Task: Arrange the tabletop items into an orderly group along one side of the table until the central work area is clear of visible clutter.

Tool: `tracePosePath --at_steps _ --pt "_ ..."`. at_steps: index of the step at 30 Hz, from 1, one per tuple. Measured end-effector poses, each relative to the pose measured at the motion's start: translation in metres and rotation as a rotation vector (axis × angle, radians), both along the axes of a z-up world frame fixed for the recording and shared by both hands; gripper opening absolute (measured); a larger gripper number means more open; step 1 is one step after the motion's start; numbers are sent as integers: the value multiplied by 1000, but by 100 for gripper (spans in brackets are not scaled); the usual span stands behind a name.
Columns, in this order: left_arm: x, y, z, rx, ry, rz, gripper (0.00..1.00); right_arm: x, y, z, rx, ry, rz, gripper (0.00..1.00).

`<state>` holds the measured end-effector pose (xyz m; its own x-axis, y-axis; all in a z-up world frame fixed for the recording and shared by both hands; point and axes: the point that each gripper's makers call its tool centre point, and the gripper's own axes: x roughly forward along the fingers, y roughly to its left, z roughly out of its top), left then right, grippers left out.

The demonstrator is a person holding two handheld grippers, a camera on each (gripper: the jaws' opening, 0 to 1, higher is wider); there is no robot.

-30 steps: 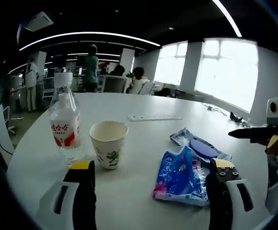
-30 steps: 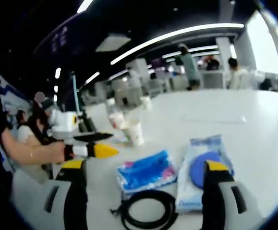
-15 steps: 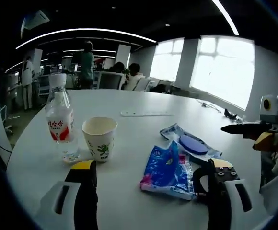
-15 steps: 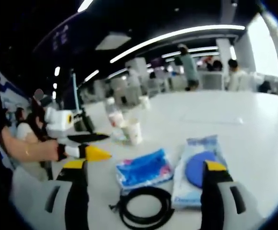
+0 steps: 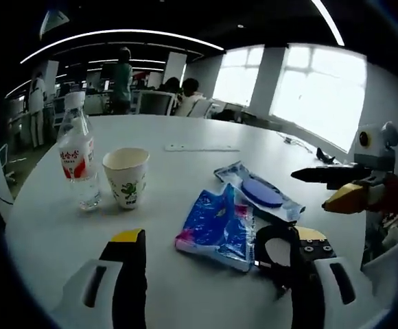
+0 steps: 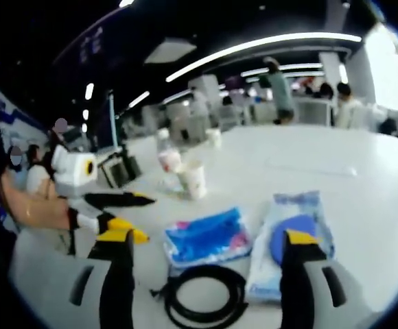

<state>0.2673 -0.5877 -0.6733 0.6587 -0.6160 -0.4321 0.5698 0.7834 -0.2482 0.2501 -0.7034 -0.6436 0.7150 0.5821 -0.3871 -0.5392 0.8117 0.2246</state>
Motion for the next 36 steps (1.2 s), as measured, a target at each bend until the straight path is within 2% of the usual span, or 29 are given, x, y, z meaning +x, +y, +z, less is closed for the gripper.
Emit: tracePosePath --at_steps 8,10,16,19,21,26,28,32,34,36 --pt "-4 -2 -5 13 27 38 79 13 -3 -19 -32 33 -2 76" --pt "-4 0 -5 9 29 82 74 14 -5 -26 -61 44 -4 72" --pt "-7 -3 -10 13 35 112 66 22 -7 -46 -116 67 -7 68" --pt "-10 -6 -15 24 47 109 66 26 -6 -49 -121 56 -3 63" --pt "-12 -7 -21 25 77 127 65 32 -6 -51 -124 39 -6 60" --pt "-15 -7 -30 38 105 150 58 44 -3 -56 -147 -1 4 53" --pt "-14 -7 -29 -12 121 188 57 46 -1 -58 -164 -14 20 51" --pt "-16 -6 -35 6 141 194 52 49 3 -65 -196 -28 46 48" --pt "-16 -7 -36 -11 156 208 48 50 4 -70 -219 -34 56 45" --pt "-17 -12 -38 -20 160 199 44 52 4 -71 -257 -67 67 41"
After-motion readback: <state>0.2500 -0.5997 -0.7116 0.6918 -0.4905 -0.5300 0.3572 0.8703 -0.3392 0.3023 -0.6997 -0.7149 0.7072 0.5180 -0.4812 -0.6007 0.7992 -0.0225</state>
